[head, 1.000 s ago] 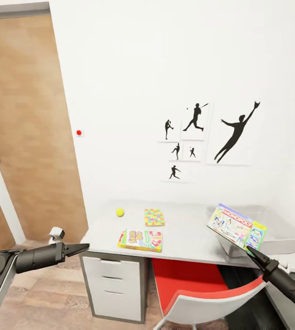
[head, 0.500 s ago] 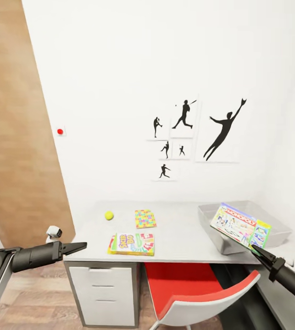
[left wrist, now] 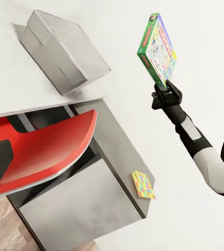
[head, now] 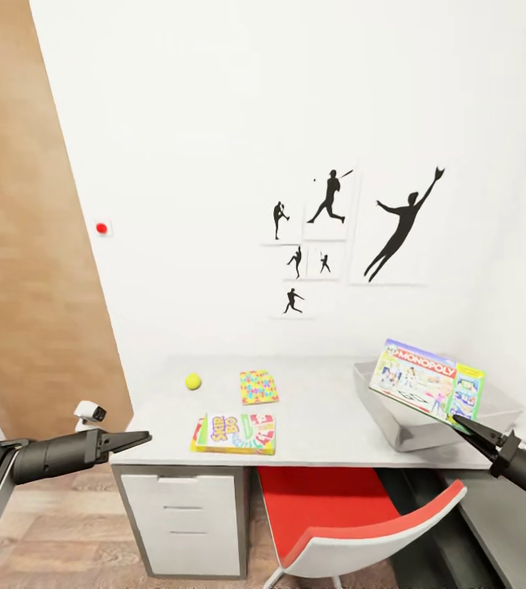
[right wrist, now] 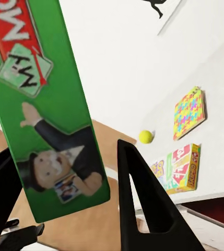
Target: Put all the toys in the child's room - the three board games (two on the bed and one on the table), the two jigsaw puzzles on the table, and the tennis ball on the table - inside the toy box on the table in the child's room.
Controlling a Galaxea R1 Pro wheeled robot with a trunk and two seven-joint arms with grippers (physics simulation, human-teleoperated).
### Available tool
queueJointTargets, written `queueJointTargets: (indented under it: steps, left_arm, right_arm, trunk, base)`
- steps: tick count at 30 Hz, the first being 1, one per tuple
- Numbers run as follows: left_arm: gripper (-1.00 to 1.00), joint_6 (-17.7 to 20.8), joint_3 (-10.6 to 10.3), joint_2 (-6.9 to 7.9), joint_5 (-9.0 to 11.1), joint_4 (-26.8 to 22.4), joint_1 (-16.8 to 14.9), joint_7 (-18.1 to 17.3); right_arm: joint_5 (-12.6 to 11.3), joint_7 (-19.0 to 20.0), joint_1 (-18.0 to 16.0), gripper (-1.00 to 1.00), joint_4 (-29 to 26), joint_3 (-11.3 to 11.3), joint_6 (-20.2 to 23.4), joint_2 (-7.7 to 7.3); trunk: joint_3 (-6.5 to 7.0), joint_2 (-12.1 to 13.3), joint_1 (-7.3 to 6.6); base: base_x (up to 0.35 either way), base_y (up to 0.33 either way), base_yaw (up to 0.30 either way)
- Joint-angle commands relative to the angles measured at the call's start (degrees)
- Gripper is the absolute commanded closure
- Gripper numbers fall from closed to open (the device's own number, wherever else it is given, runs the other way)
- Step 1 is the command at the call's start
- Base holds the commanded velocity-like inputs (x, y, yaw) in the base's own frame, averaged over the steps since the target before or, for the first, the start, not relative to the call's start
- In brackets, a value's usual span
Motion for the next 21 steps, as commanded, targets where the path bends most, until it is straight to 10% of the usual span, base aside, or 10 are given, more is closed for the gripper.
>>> queueJointTargets:
  steps: [1, 21]
  left_arm:
    - [-1.00, 0.6, 0.0, -0.02, 0.0, 0.0, 0.0, -0.2]
    - [-1.00, 0.5, -0.5, -0.11, -0.1, 0.3, 0.0, -0.2]
  right_arm:
    - [-0.2, 0.2, 0.0, 1.00, -0.1, -0.1, 0.3, 0.13]
    - [-0.7, 1.0, 0.3, 1.00, 2.0, -0.5, 0.7, 0.47]
  trunk:
    - [-0.12, -0.1, 0.02]
    - [-0.74, -0.1, 0.02]
  base:
    - [0.000, 0.000, 0.000]
    - [0.136, 0.012, 0.000]
